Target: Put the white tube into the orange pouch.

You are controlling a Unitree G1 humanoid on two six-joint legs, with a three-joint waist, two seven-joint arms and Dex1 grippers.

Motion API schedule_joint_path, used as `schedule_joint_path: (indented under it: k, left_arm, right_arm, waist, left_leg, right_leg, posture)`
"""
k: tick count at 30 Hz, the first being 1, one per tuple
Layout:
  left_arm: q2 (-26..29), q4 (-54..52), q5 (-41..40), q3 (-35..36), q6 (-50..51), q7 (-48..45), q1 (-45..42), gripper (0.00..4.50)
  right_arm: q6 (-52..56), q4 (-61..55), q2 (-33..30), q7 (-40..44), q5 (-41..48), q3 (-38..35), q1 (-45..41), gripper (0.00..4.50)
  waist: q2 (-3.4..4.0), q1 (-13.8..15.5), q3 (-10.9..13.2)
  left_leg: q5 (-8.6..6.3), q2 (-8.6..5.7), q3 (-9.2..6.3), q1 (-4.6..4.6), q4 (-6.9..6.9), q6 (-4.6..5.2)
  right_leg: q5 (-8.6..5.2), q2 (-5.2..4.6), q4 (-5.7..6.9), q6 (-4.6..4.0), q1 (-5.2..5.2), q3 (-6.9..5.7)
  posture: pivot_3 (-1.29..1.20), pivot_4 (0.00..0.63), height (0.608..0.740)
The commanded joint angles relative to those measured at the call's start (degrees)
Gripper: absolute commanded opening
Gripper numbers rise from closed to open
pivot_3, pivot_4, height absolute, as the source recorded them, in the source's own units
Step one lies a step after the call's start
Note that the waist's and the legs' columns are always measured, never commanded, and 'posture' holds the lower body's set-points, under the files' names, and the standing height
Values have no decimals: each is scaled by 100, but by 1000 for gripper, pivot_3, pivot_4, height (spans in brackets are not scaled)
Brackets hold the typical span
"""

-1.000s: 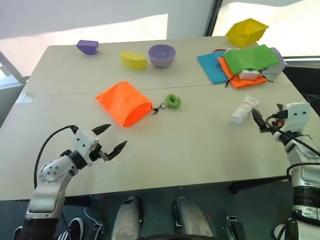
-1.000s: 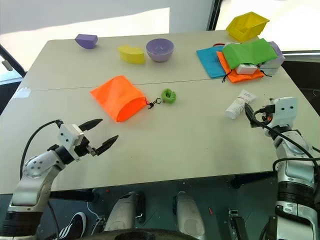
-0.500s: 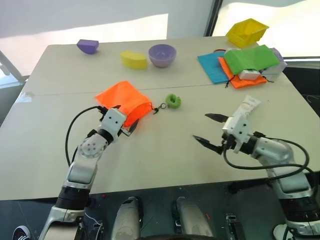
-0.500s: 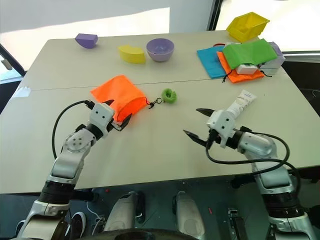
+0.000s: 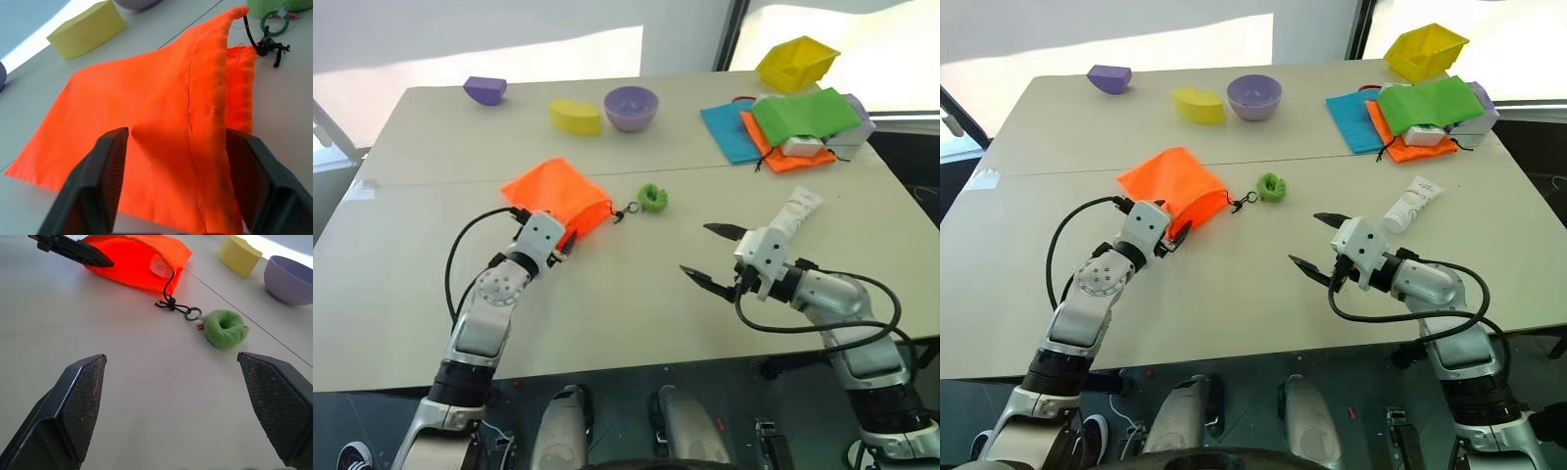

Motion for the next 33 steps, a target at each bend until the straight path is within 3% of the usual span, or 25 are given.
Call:
schedule_joint_path:
  k: [1,3,20,26,33]
  left_arm:
    - [10,-277,-23,177,92,86,58,1167]
    - [-9,-316,-86,130,164,-13,130,103]
    - [336,-1473,-568,137,541,-855,767,46]
    - [412,-1840,-613,138,674,-871,861,46]
    - [291,-1610,-476,10,470,-679,655,46]
  right_arm:
    - [-160,-51,51,-52,-22,-87,-54,4500]
    - [-220,14,46,-42,-66,-89,-81,4500]
    - [-151,1152,-309,-730,-508,-838,-360,4500]
    - [1055,1265,-284,-1355,-411,-1285,-595,4500]
    - [4016,651,657,-3104,-239,-1697,-1349,4500]
  waist:
    - [0,-5,0]
    - [0,-6,0]
    - [-1,-13,0]
    - [-1,-12,0]
    - [-2,-26,-1]
  left_leg:
    - [0,0,0,0,0,0]
    - [0,0,0,0,0,0]
    - [0,1,0,0,0,0]
    - [0,2,0,0,-1,0]
    - [0,6,1,1,3,0]
  right_leg:
    - [0,0,0,0,0,0]
    - [0,2,0,0,0,0]
    - [-1,-3,0,-2,0,6]
    - [0,-5,0,-2,0,9]
    - [7,-5,0,-15,-3,13]
  posture:
    - [0,150,740]
    - [0,150,740]
    - [0,150,740]
    - [0,150,740]
    - [0,150,740]
